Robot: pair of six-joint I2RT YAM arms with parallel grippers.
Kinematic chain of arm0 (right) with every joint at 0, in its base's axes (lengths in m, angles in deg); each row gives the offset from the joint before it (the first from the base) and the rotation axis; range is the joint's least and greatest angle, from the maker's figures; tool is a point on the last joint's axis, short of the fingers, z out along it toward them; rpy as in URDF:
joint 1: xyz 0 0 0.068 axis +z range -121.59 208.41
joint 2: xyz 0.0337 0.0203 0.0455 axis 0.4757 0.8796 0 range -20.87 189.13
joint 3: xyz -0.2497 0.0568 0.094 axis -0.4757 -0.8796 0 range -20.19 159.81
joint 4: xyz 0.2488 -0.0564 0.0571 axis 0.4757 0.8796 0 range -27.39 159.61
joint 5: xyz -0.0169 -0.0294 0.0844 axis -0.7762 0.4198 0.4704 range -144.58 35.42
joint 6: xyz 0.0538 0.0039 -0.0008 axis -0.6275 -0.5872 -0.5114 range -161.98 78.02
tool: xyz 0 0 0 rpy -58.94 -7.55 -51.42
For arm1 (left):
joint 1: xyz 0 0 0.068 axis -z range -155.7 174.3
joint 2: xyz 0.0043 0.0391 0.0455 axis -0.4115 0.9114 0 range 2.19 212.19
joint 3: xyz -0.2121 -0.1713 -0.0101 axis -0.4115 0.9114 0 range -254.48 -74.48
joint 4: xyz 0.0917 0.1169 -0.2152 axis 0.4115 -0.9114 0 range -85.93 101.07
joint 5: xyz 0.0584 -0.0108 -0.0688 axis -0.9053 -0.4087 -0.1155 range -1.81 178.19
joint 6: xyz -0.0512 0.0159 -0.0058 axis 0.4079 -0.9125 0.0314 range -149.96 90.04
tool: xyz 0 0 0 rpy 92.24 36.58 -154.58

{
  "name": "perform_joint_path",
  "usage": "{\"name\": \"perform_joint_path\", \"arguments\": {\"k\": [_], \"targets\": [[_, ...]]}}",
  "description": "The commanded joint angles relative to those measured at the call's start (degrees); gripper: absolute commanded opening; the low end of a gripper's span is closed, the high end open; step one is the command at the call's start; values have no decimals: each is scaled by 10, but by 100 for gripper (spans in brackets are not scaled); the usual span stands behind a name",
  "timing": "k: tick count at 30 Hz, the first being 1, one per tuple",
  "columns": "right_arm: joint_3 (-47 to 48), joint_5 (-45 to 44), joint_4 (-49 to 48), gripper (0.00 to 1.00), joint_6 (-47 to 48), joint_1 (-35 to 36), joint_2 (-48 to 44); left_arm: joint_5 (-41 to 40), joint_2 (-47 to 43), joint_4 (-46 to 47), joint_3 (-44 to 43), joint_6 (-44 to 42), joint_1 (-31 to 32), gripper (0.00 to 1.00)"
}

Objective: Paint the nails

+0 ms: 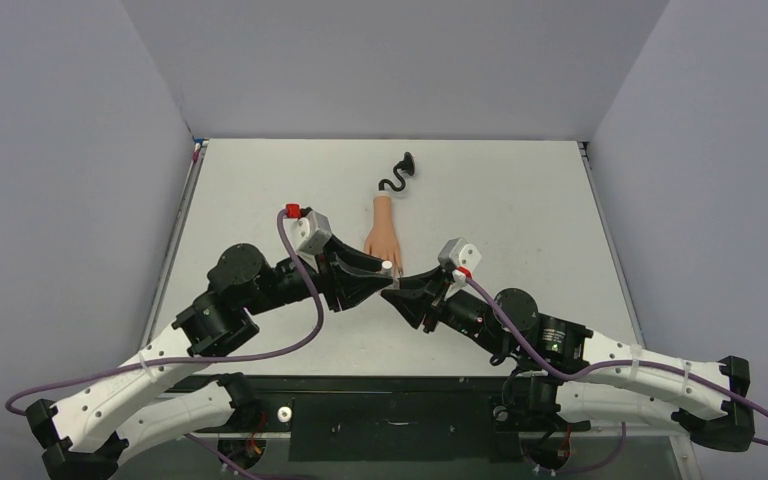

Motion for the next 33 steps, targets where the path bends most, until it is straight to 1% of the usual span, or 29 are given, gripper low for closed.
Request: {"name": "perform_joint_path", "arguments": {"k": [1,4,9,14,18,24,29,33], "targets": [[27,6,-41,0,-5,-2,0,18,2,32,1,5,6,30],[27,6,-42,0,-4,-1,0,19,3,33,2,4,8,24],[25,6,-46,0,-3,-1,-3,31,7,37,5,5,9,19],[26,5,-46,0,2,-1,-9,50,-3,56,19,14,11,7],[23,13,-48,0,5,-1,-21,79,-13,65,29,17,11,2],[20,47,-50,0,10,-1,-44,138,-21,72,32,16,11,0],[30,147,-29,0,26,-1,-55,202,-18,69,27,13,11,0],[31,203,-33,0,29,-1,-67,256,-14,99,32,28,11,0]]}}
